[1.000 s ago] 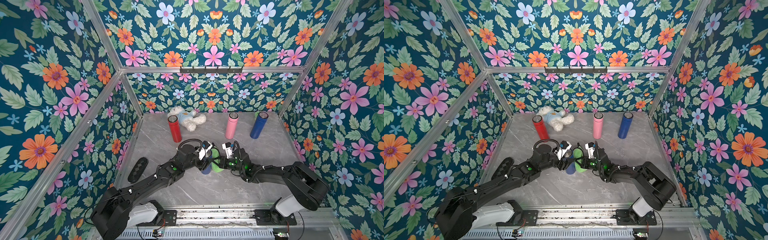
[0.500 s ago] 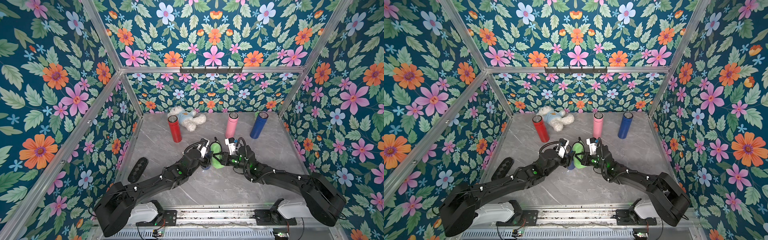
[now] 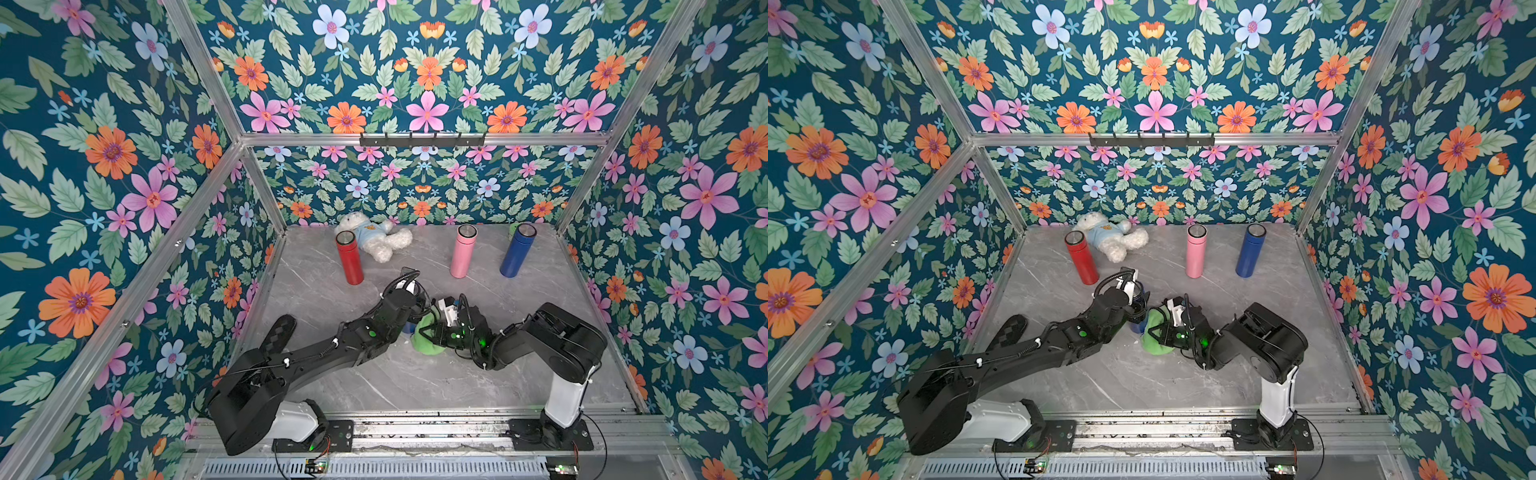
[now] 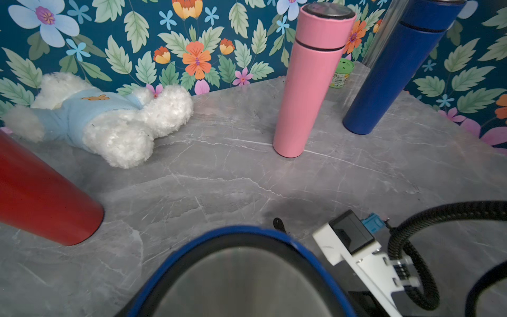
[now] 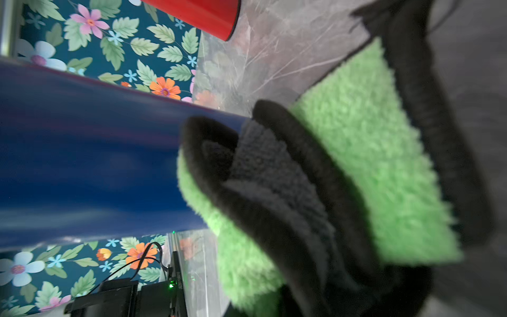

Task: Wipe the surface of the thermos
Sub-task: Wipe the dirt from the surface of the thermos.

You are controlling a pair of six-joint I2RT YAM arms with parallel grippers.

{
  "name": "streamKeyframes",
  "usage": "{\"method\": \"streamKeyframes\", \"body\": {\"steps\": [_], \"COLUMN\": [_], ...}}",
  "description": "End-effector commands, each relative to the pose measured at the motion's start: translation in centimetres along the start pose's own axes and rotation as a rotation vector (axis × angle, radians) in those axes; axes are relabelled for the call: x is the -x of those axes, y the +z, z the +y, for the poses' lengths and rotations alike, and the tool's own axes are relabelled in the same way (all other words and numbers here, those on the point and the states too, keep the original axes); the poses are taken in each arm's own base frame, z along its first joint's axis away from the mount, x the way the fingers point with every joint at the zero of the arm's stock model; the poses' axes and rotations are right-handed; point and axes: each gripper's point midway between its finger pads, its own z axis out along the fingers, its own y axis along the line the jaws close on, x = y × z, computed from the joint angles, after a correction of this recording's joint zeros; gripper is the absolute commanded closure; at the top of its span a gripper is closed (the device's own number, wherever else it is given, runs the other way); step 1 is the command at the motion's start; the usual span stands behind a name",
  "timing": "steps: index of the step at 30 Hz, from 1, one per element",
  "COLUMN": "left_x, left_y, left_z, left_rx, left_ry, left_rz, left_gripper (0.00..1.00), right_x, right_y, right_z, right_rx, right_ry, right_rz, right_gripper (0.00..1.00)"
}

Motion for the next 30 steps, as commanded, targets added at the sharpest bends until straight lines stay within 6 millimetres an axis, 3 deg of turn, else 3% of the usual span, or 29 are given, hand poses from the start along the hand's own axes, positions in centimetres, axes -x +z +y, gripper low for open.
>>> {"method": "streamKeyframes", "body": {"steps": [1, 8, 11, 16, 20, 24, 30], "left_x": [-0.8, -1.8, -2.3, -2.7, -2.6, -2.5, -2.9], "left_y": [0.0, 0.4, 0.6, 0.7, 0.6, 0.7, 1.4], "left_z": [0.0, -0.1, -0.2, -0.2, -0.4, -0.6, -0.8], "left_rx": [0.008, 0.022, 0.022, 0.026, 0.019, 0.008, -0.024], "left_ry": [-0.049, -0.091, -0.116, -0.133, -0.143, -0.154, -0.162], "left_rz": [0.05, 0.121, 0.134, 0.155, 0.165, 0.17, 0.206], "left_gripper": [1.0, 1.0, 1.0, 1.0, 1.0, 1.0, 1.0], "right_x": [1.6, 4.2, 4.5, 4.1, 2.9, 2.2, 2.2], "right_y": [-0.5, -3.1, -3.3, -2.7, -1.2, -0.5, -1.2], "right_z": [3.0, 8.8, 9.7, 8.4, 4.5, 2.6, 2.6], "right_rx": [0.089, 0.171, 0.2, 0.185, 0.093, 0.068, 0.055], "right_ry": [-0.027, -0.097, -0.098, -0.07, -0.029, -0.013, -0.029], "right_rz": [-0.048, -0.112, -0.118, -0.116, -0.087, -0.089, -0.097], "right_gripper": [1.0, 1.0, 1.0, 1.0, 1.0, 1.0, 1.0]}}
